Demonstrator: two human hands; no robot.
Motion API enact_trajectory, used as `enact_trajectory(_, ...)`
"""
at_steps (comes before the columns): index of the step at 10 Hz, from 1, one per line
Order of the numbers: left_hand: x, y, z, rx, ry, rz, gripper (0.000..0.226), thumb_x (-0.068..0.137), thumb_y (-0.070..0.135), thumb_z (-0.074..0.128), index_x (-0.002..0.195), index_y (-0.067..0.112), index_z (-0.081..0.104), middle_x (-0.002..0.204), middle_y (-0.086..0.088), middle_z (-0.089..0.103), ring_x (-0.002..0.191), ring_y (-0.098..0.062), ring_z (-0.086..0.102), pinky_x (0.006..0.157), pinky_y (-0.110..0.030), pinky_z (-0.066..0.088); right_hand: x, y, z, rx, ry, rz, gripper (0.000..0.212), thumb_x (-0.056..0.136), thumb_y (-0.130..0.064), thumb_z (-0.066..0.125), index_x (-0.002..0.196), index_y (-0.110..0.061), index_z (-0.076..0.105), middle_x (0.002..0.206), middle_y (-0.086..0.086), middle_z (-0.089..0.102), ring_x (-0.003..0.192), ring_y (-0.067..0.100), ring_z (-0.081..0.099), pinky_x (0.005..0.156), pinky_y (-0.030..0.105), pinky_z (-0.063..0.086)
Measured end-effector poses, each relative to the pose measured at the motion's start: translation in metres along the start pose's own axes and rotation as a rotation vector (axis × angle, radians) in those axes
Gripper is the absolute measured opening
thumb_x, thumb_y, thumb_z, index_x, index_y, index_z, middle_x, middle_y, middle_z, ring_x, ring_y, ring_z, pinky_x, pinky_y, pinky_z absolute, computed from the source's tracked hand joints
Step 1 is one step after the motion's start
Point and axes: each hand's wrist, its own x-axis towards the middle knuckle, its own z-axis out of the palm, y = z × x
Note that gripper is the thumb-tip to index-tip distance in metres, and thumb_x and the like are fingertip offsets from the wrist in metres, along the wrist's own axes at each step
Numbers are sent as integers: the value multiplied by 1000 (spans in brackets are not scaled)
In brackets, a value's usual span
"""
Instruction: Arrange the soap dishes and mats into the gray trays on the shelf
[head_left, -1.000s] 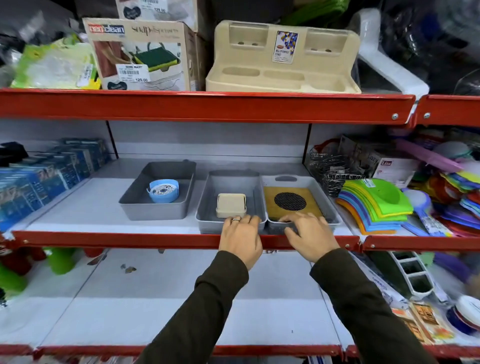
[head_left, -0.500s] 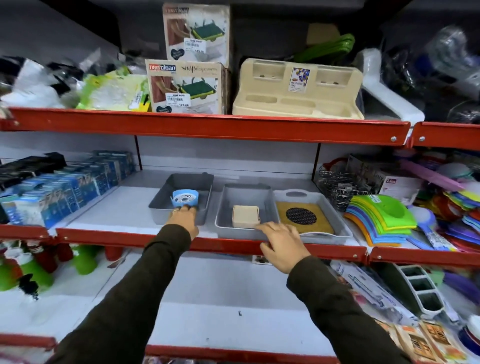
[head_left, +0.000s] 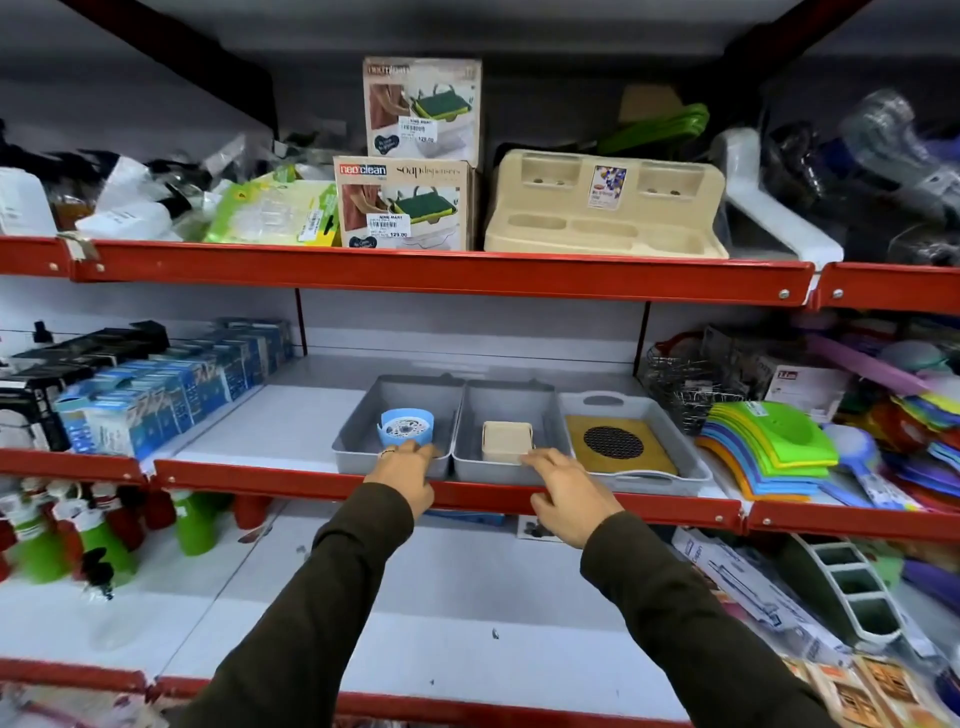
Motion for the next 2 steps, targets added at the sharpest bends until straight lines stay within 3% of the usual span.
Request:
enact_trajectory(1,-12,8,-17,85,101,67,62,85,16,49,145,26,39,147,-4,45,135,-29,45,105,-44,47,-7,-7,-20,0,186,-83,59,91,-22,50,148,-25,34,157,0,34,146,21,29,120,38,30)
enact_trajectory(2,-19,29,-47,114,450,219,53,85,22,48,138,28,48,134,0,54,122,-25,53,91,-41,53,-10,-26,-64,-13,487,-141,57,91,-21,49,146,-24,37,156,1,34,150,22,21,123,45,21)
